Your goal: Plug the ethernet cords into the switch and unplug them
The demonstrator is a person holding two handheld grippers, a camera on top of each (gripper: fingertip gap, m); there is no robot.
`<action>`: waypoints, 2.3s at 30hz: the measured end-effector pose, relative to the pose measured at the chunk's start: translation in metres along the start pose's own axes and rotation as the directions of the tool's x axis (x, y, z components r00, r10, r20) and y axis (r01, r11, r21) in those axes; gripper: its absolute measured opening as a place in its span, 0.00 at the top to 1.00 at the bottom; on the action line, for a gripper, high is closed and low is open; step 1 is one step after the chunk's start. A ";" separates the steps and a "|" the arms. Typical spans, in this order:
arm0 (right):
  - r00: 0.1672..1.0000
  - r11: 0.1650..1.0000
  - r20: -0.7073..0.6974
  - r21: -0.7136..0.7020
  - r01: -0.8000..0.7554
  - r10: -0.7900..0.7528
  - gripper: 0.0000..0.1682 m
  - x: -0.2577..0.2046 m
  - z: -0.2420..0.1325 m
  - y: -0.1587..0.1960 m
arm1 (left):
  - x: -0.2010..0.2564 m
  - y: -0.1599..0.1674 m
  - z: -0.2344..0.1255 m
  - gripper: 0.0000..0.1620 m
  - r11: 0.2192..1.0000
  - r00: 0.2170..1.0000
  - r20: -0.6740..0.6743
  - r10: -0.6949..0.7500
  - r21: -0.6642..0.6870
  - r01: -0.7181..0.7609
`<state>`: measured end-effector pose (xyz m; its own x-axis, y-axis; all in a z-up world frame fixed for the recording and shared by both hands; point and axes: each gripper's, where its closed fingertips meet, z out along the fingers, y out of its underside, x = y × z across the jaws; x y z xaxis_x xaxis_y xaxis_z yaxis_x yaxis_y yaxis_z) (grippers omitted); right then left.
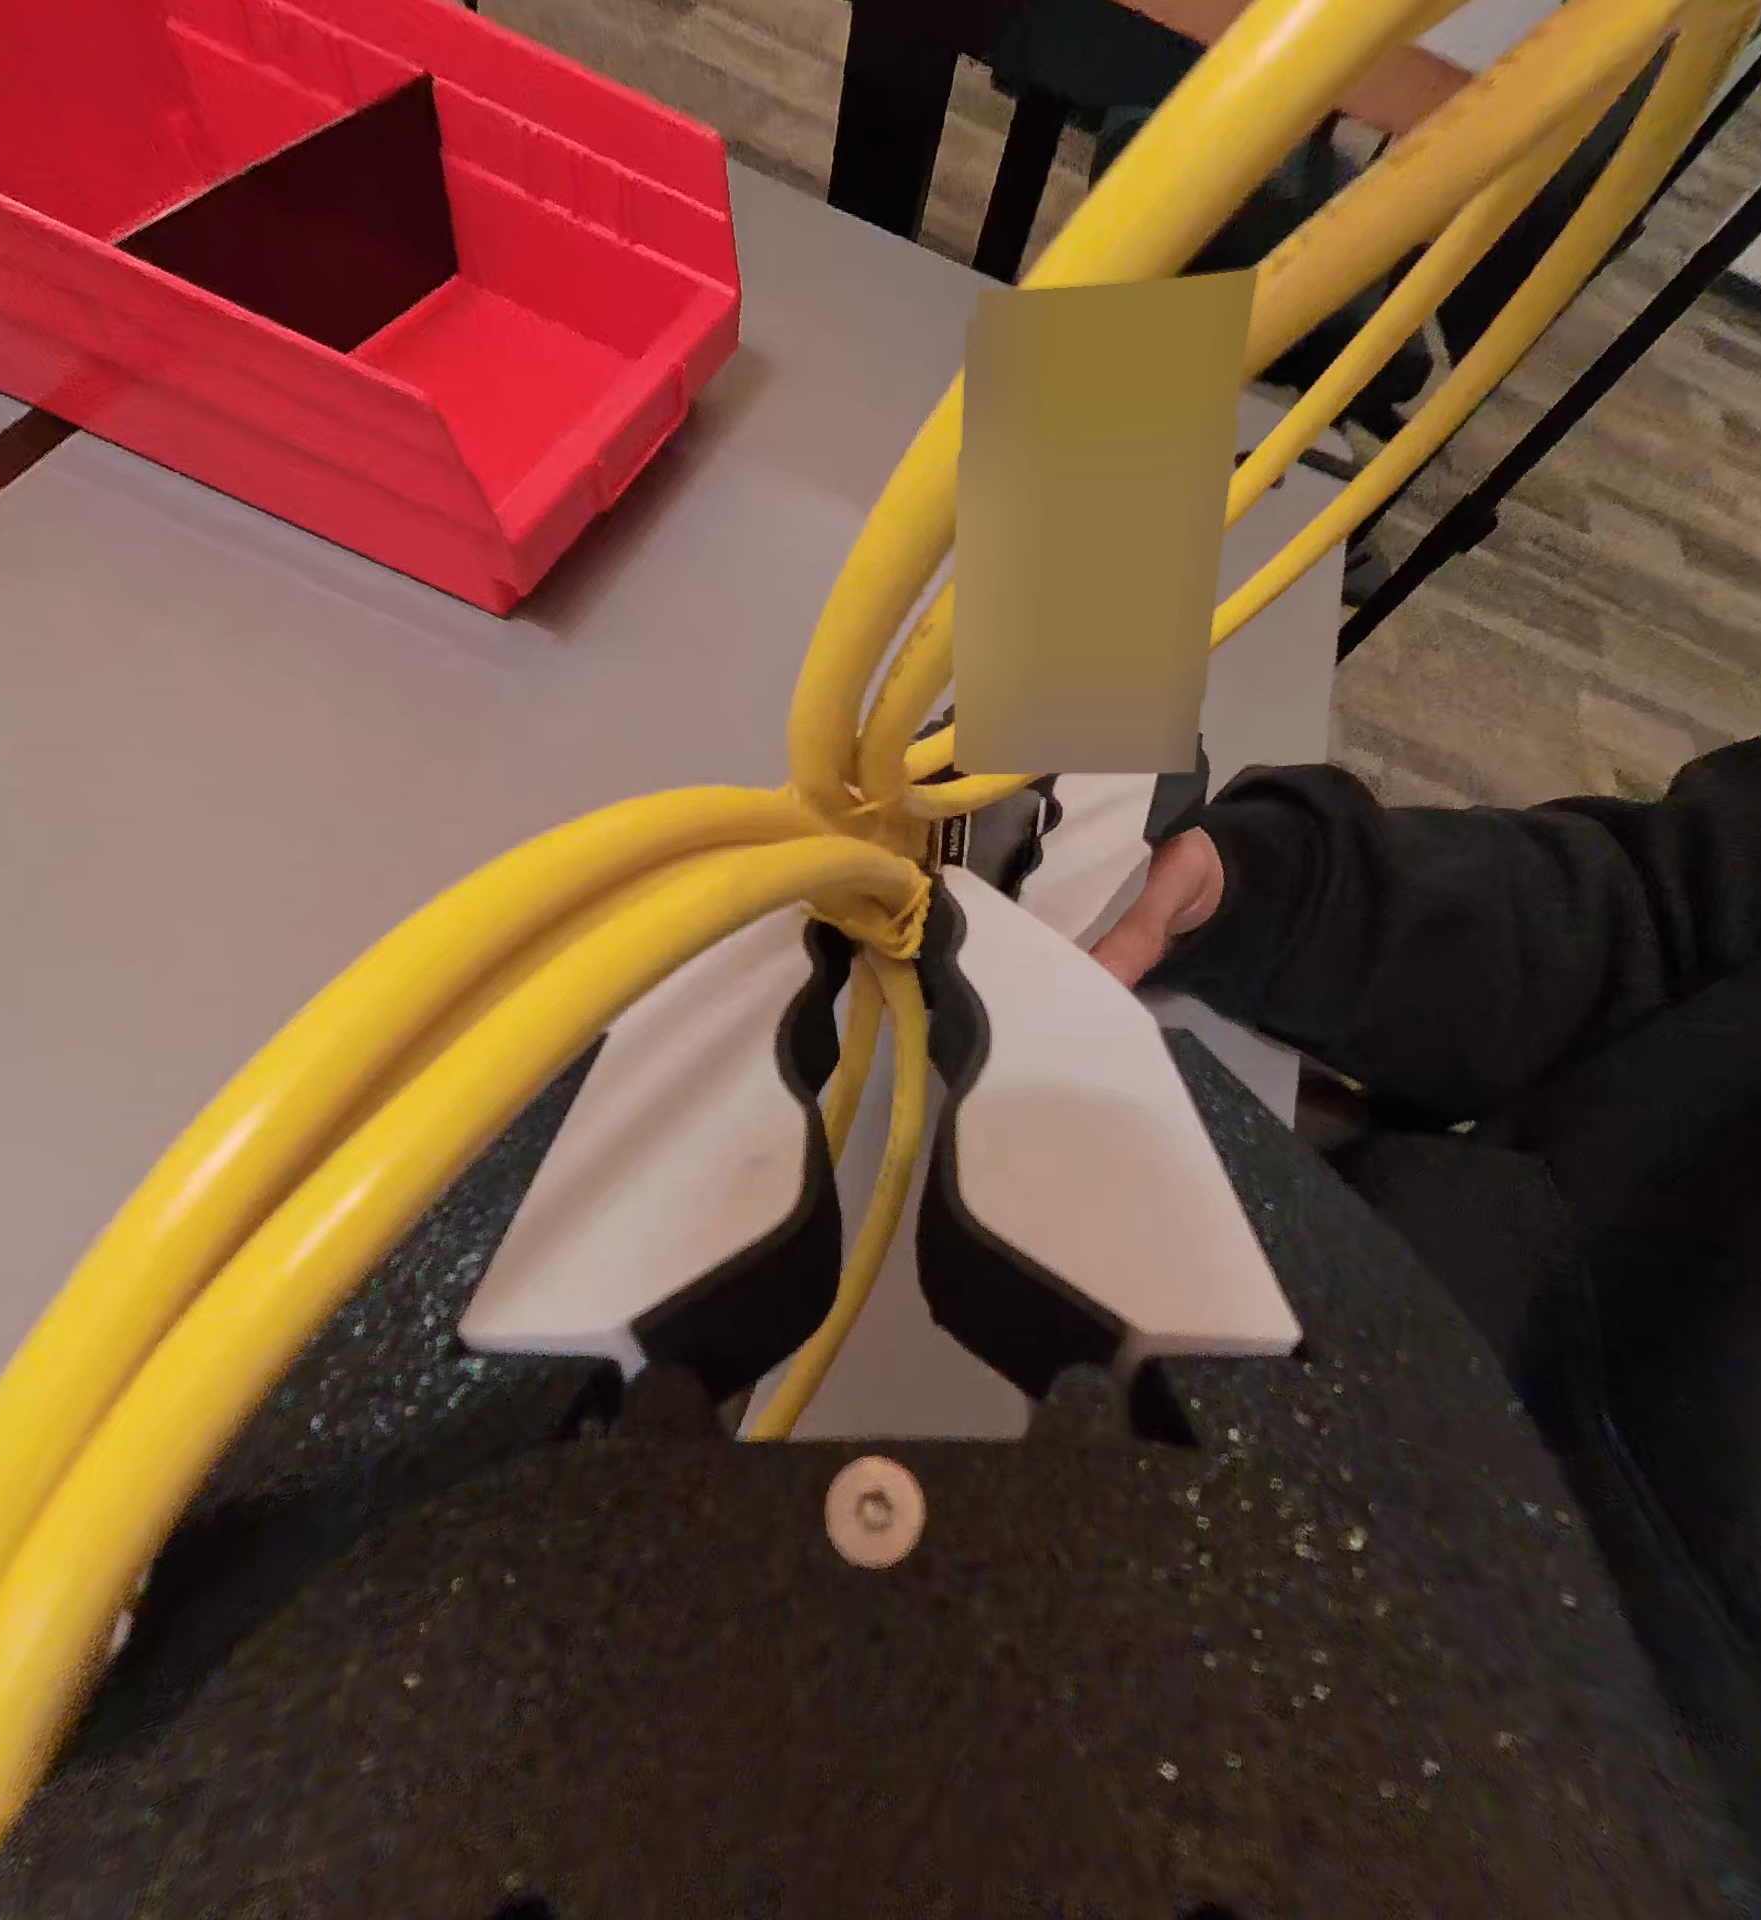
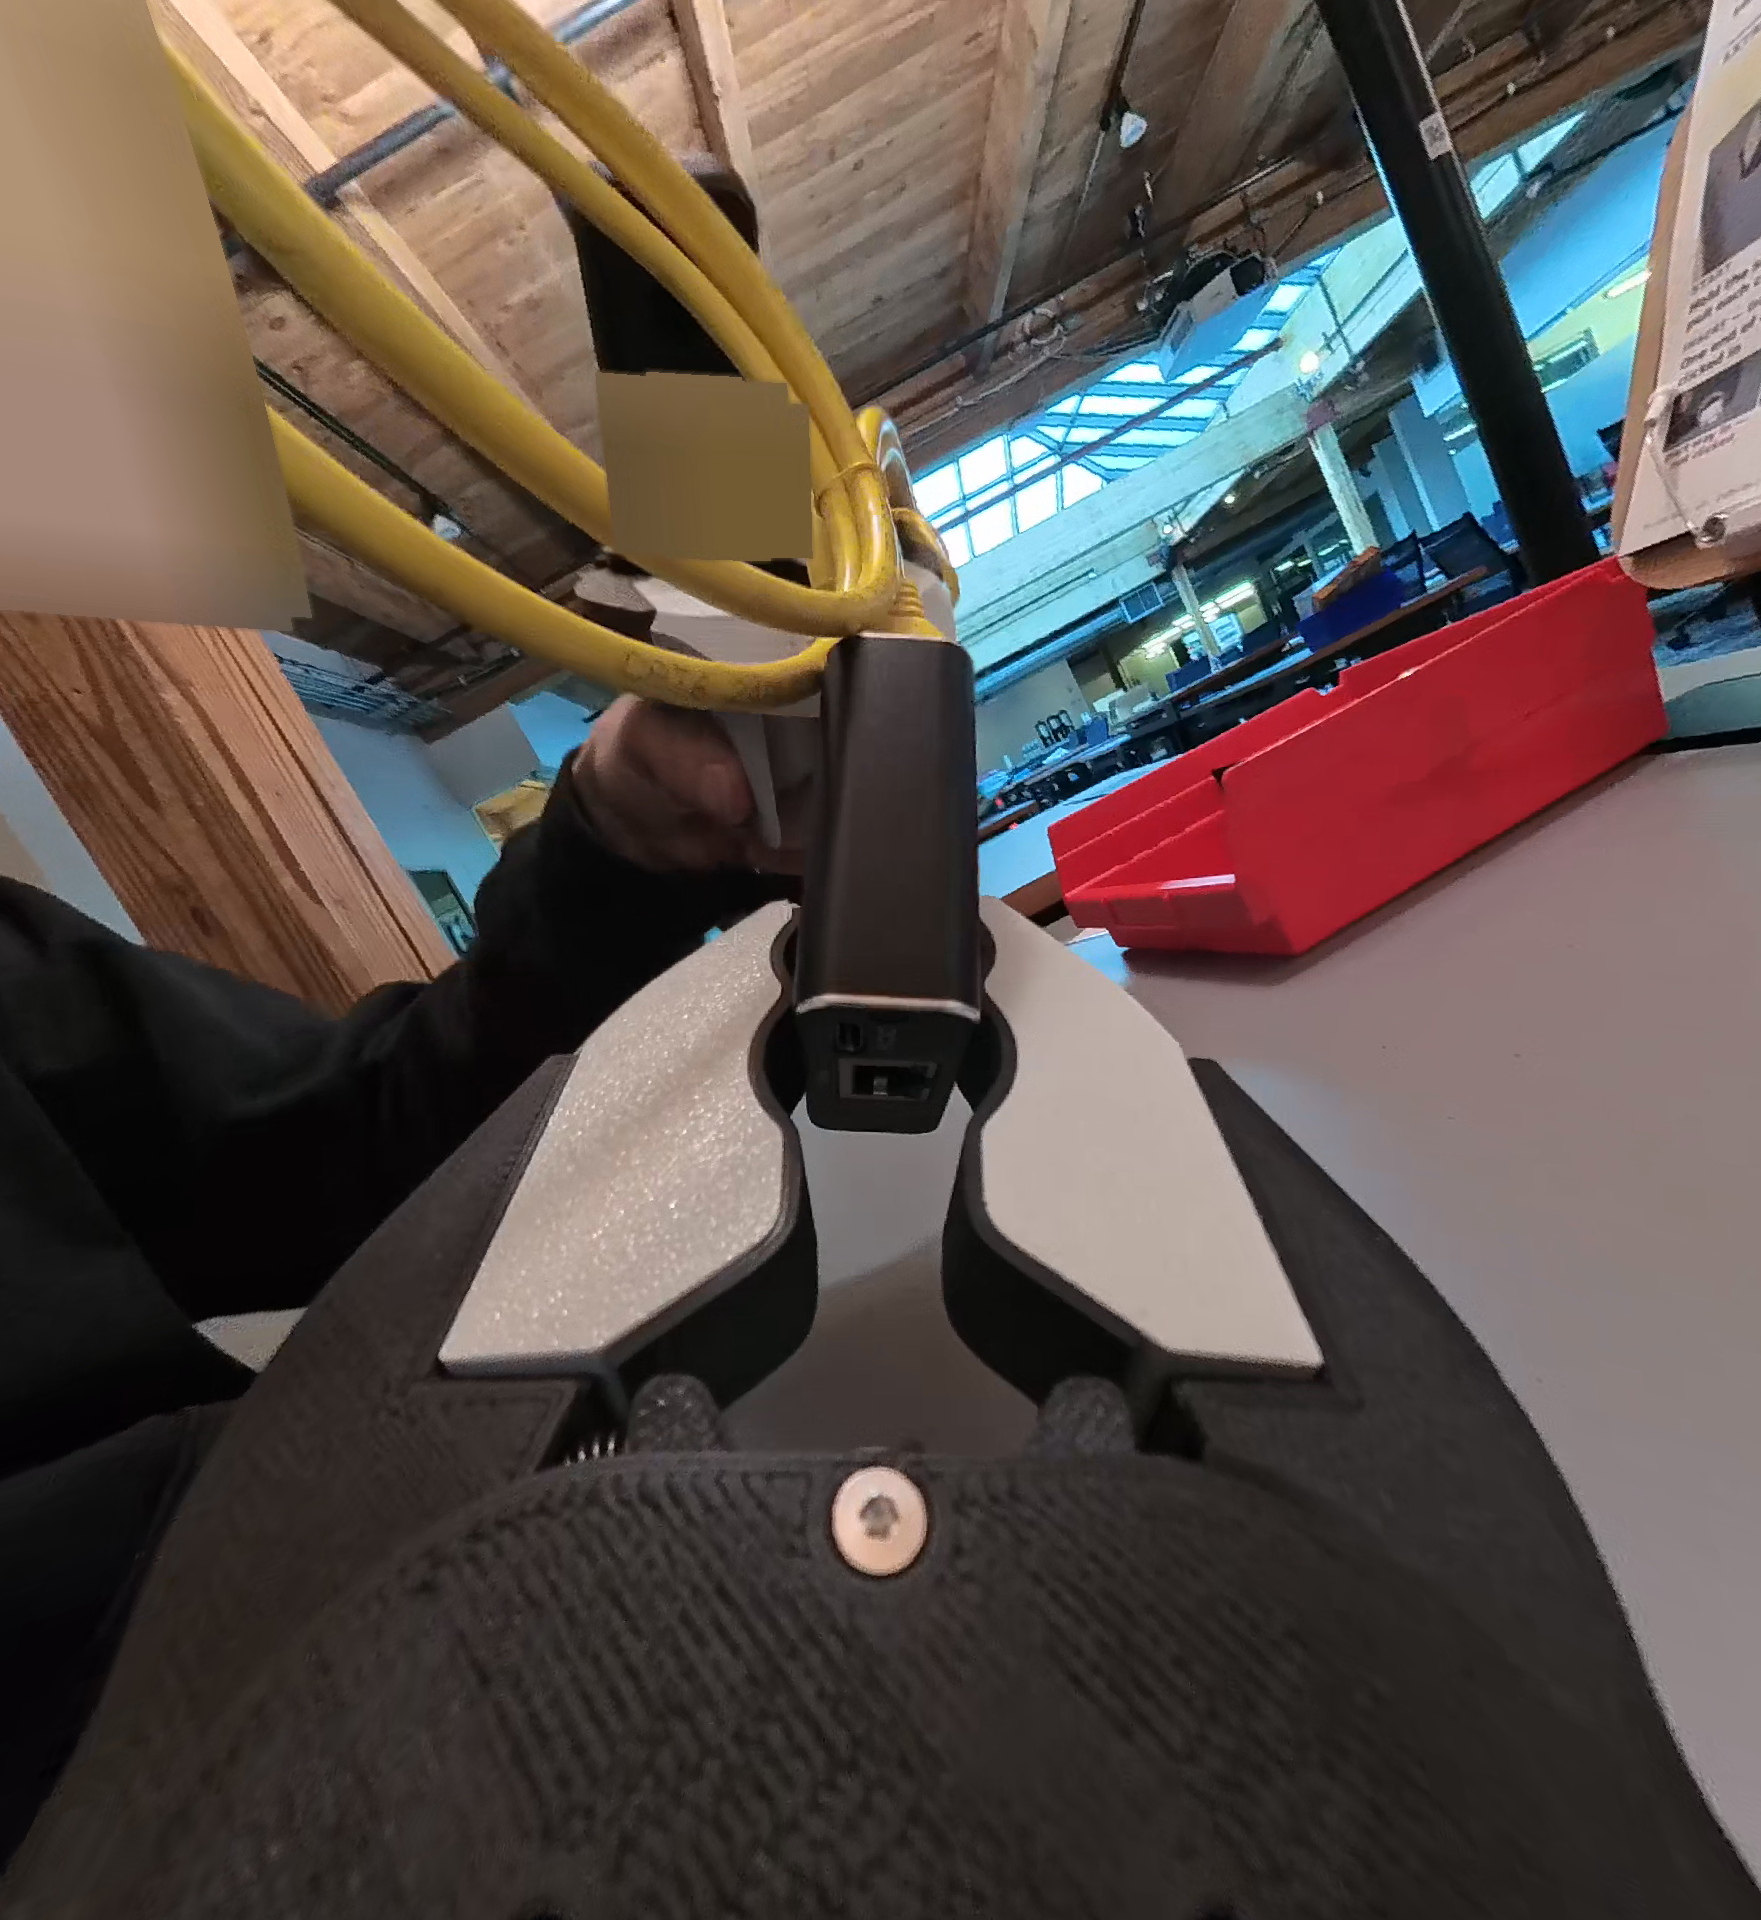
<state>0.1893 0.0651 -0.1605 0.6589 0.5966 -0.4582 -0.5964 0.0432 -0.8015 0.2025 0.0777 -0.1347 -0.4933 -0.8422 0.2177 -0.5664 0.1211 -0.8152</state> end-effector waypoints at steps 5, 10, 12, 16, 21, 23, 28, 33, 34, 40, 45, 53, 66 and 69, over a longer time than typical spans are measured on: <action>1.000 1.000 -0.013 -0.015 0.004 -0.004 0.84 0.003 -0.003 0.002 | -0.002 0.002 0.005 0.91 0.997 1.000 -0.013 0.008 -0.081 -0.009; 0.999 0.999 -0.029 -0.021 0.028 -0.029 0.84 0.004 -0.003 0.002 | -0.002 0.002 0.006 0.91 0.992 0.999 -0.029 0.013 -0.127 -0.017; 0.999 0.999 -0.038 -0.027 0.031 -0.032 0.84 0.005 -0.003 0.003 | -0.002 0.002 0.006 0.91 0.990 0.999 -0.031 0.011 -0.140 -0.015; 0.998 0.999 -0.048 -0.033 0.035 -0.037 0.84 0.007 -0.003 0.003 | -0.004 0.002 0.008 0.91 0.990 1.000 -0.029 0.006 -0.139 -0.010; 0.998 0.996 -0.007 0.068 0.060 -0.060 0.84 -0.003 -0.004 -0.017 | 0.004 -0.020 0.004 0.88 0.989 0.989 -0.020 0.144 0.033 -0.143; 0.998 0.995 0.006 0.077 0.062 -0.062 0.84 -0.005 -0.006 -0.019 | 0.007 -0.021 0.003 0.85 0.971 0.971 0.024 0.236 0.035 -0.237; 0.998 0.992 -0.013 0.106 0.066 -0.065 0.84 -0.002 -0.013 -0.026 | 0.003 -0.028 -0.009 0.85 0.967 0.970 0.061 0.236 0.081 -0.240; 0.997 0.991 0.010 0.112 0.071 -0.072 0.84 -0.006 -0.011 -0.026 | 0.005 -0.034 -0.009 0.84 0.983 0.996 -0.004 0.094 0.159 -0.092; 0.997 0.991 0.011 0.114 0.074 -0.076 0.84 -0.007 -0.010 -0.026 | 0.006 -0.038 -0.009 0.85 0.980 0.998 -0.024 0.063 0.193 -0.058; 0.997 0.990 0.039 0.129 0.057 -0.062 0.84 -0.010 -0.010 -0.027 | 0.005 -0.049 -0.005 0.87 0.956 0.996 -0.070 -0.050 0.286 0.068; 0.997 0.989 0.069 0.145 0.036 -0.047 0.84 -0.014 -0.009 -0.029 | 0.006 -0.055 -0.001 0.89 0.934 0.983 -0.143 -0.118 0.321 0.159; 0.999 0.996 0.045 0.092 0.013 -0.017 0.84 -0.006 -0.009 -0.020 | 0.006 -0.043 0.003 0.91 0.990 0.999 -0.034 0.005 0.144 0.000; 0.997 0.996 0.083 0.086 0.001 -0.009 0.84 -0.012 -0.004 -0.014 | 0.010 -0.035 0.003 0.92 0.993 0.990 -0.108 -0.091 0.069 0.098; 0.998 0.995 0.069 0.097 -0.021 0.014 0.84 -0.008 -0.004 -0.013 | 0.005 -0.034 0.005 0.92 0.994 0.995 -0.053 -0.085 0.062 0.089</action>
<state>0.1932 0.0567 -0.1480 0.6171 0.6510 -0.4420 -0.6516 0.1080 -0.7508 0.2227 0.0665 -0.1088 -0.4772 -0.8206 0.3144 -0.5661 0.0135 -0.8242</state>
